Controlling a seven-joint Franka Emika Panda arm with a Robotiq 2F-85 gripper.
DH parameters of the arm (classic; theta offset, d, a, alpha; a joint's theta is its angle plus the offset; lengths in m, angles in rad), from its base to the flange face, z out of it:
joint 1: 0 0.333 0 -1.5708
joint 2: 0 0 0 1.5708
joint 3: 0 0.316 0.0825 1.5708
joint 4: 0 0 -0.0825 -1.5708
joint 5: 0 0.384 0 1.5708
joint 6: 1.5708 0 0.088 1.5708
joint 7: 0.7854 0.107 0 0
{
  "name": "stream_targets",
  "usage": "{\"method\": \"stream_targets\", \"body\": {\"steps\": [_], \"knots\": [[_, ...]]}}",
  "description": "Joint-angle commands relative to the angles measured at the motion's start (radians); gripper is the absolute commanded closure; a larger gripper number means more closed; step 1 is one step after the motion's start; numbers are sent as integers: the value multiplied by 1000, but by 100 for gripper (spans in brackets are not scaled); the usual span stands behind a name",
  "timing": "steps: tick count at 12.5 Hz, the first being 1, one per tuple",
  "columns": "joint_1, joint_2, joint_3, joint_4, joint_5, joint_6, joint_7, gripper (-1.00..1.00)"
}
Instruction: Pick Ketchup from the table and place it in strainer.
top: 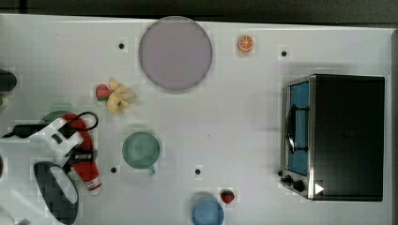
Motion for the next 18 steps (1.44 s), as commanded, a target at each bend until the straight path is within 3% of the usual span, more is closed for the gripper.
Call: {"method": "stream_targets", "body": {"steps": [1,4,7,11,18], "knots": [[3,69,34,17,-2,140,260,-25],[19,188,57,17,-3,258,332,-33],[33,297,57,19,-27,353,332,-97],[19,274,53,22,-37,354,335,-100],[-155,-27,-39,23,-36,-28,333,-100]]}}
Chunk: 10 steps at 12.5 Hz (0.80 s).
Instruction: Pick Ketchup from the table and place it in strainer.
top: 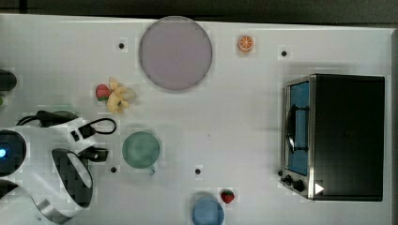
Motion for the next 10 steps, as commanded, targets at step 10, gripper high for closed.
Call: {"method": "stream_targets", "body": {"steps": [10], "knots": [[-140,-341,-476,153,31,-415,49,-100]]}}
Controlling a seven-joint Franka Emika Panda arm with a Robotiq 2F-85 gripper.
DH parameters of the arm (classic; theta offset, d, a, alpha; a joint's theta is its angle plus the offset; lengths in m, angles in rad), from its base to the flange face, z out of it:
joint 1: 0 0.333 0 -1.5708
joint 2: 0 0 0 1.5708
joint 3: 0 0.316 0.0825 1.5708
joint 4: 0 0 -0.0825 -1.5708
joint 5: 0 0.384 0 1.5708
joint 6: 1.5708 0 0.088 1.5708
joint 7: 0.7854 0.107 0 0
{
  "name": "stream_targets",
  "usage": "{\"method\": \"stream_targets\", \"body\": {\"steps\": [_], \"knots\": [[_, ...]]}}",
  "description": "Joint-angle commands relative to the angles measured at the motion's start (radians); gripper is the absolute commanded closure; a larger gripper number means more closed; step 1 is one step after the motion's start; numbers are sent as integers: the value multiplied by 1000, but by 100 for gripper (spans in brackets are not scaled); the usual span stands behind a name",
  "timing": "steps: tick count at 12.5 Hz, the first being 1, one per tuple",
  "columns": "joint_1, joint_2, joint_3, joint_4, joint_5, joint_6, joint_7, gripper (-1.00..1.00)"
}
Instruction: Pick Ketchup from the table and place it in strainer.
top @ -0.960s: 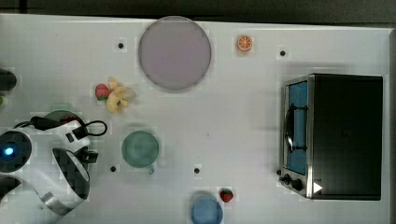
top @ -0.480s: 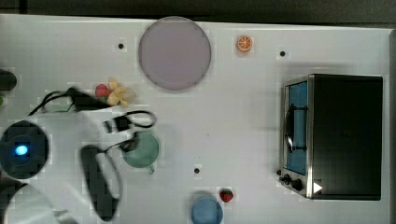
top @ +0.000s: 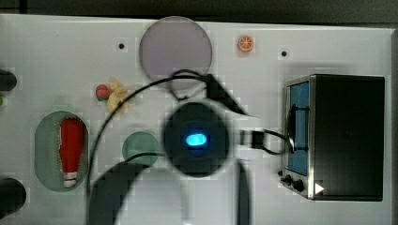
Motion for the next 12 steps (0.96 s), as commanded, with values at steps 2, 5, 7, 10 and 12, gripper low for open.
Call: {"method": "stream_targets", "body": {"steps": [2,5,7,10,12], "knots": [[11,-17,-10,132,38,-164,44,-100],[11,-16,-13,190,46,-229,44,-100],[11,-15,-22,192,49,-224,36,-100],[11,-17,-27,195,62,-235,14,-100],[11,-16,-27,195,92,-239,8,-100]]}}
